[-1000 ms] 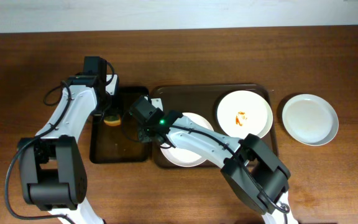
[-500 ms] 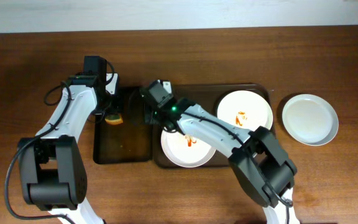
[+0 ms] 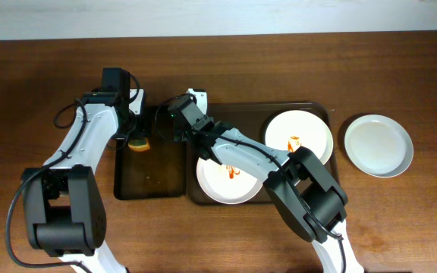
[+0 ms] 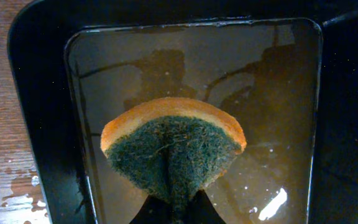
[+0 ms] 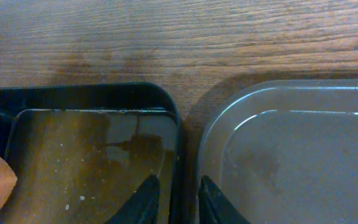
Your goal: Clean dirty plates on tray and stack at the side
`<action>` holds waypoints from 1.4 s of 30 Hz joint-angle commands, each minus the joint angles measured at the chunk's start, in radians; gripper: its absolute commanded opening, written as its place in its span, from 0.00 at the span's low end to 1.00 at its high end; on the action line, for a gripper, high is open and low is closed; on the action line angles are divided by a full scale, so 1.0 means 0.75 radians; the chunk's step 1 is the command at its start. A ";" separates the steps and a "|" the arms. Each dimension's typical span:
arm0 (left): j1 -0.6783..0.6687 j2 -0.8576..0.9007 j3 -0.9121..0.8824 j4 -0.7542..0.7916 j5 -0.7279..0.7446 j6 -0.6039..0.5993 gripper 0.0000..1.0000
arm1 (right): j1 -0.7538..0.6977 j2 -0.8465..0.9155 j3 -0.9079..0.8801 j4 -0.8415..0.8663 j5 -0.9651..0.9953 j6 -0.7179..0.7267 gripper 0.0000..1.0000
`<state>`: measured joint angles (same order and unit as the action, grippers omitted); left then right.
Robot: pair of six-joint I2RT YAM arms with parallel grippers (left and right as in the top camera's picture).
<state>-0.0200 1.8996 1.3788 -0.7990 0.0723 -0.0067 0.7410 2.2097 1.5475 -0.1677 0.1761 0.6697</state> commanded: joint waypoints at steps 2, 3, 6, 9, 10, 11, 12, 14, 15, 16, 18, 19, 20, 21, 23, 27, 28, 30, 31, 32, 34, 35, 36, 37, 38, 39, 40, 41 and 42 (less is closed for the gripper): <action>0.001 -0.027 0.023 0.020 0.020 0.020 0.00 | 0.004 0.013 0.019 0.001 0.026 -0.010 0.08; 0.001 -0.027 0.023 0.022 0.021 0.020 0.00 | 0.004 0.013 0.019 -0.002 0.026 -0.010 0.06; 0.001 -0.027 0.023 0.026 0.024 0.020 0.00 | 0.004 0.011 0.019 -0.001 0.026 -0.010 0.04; 0.001 -0.027 0.023 0.027 0.024 0.020 0.00 | 0.004 0.005 0.019 -0.011 0.027 -0.010 0.04; 0.001 -0.027 0.023 0.027 0.024 0.020 0.00 | 0.004 0.002 0.019 -0.013 0.026 -0.010 0.04; 0.001 -0.027 0.023 0.026 0.024 0.020 0.00 | 0.004 -0.007 0.019 -0.015 0.028 -0.010 0.04; 0.001 -0.027 0.023 0.026 0.024 0.020 0.00 | 0.003 -0.015 0.019 -0.018 0.051 -0.010 0.04; 0.001 -0.027 0.023 0.026 0.024 0.020 0.00 | 0.004 -0.030 0.019 -0.024 0.086 -0.010 0.10; 0.001 -0.027 0.023 0.026 0.024 0.020 0.00 | 0.004 -0.036 0.019 -0.025 0.085 -0.011 0.19; 0.001 -0.027 0.023 0.027 0.024 0.020 0.00 | 0.003 -0.039 0.019 -0.024 0.085 -0.010 0.29; 0.001 -0.027 0.023 0.027 0.024 0.020 0.00 | -0.023 -0.068 0.037 -0.037 -0.002 -0.085 0.51; 0.001 -0.027 0.023 0.027 0.024 0.020 0.00 | -0.057 -0.098 0.066 -0.095 -0.057 -0.091 0.56; 0.001 -0.027 0.023 0.027 0.024 0.020 0.00 | -0.151 -0.166 0.146 -0.305 -0.170 -0.126 0.61; 0.001 -0.027 0.023 0.027 0.024 0.020 0.00 | -0.217 -0.217 0.201 -0.449 -0.211 -0.156 0.63; 0.001 -0.027 0.023 0.026 0.024 0.020 0.00 | -0.424 -0.384 0.342 -0.861 -0.285 -0.319 0.68; 0.001 -0.028 0.023 0.017 0.023 0.021 0.00 | -0.811 -0.612 0.378 -1.491 -0.612 -0.609 0.73; 0.001 -0.028 0.023 0.018 0.023 0.021 0.00 | -0.867 -0.616 0.378 -1.590 -0.608 -0.609 0.77; 0.001 -0.028 0.023 0.033 0.018 0.021 0.00 | -0.950 -0.616 0.378 -1.700 -0.593 -0.609 0.85; 0.001 -0.028 0.023 0.058 0.014 0.020 0.00 | -0.974 -0.616 0.378 -1.718 -0.571 -0.609 0.87; -0.003 -0.043 0.046 0.024 0.013 0.020 0.00 | -0.990 -0.616 0.378 -1.728 -0.569 -0.609 0.94; -0.030 -0.120 0.066 0.047 -0.173 0.007 0.00 | -0.989 -0.616 0.378 -1.736 -0.569 -0.609 0.98; -0.064 -0.171 0.066 0.023 -0.178 -0.016 0.00 | -0.989 -0.616 0.378 -1.736 -0.569 -0.609 0.98; -0.092 -0.190 0.066 0.037 -0.202 -0.016 0.00 | -0.989 -0.616 0.378 -1.736 -0.569 -0.609 0.98; -0.105 -0.190 0.069 0.005 -0.125 -0.016 0.00 | -0.989 -0.616 0.378 -1.736 -0.569 -0.608 0.98; -0.104 -0.190 0.071 -0.044 -0.007 -0.015 0.00 | -0.989 -0.616 0.378 -1.736 -0.569 -0.609 0.98; -0.105 -0.190 0.071 -0.084 0.138 -0.015 0.00 | -0.989 -0.616 0.378 -1.739 -0.570 -0.609 0.98; -0.108 -0.190 0.071 -0.095 0.263 -0.013 0.00 | -0.988 -0.616 0.377 -1.752 -0.631 -0.609 0.98; -0.135 -0.190 0.071 -0.108 0.402 0.002 0.00 | -0.969 -0.614 0.362 -1.782 -0.718 -0.609 0.98; -0.162 -0.190 0.070 -0.111 0.475 0.001 0.00 | -0.940 -0.614 0.343 -1.797 -0.719 -0.609 0.98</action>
<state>-0.1040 1.7748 1.4158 -0.8757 0.2024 -0.0109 0.0067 1.7519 1.8278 -1.5009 -0.3027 0.2237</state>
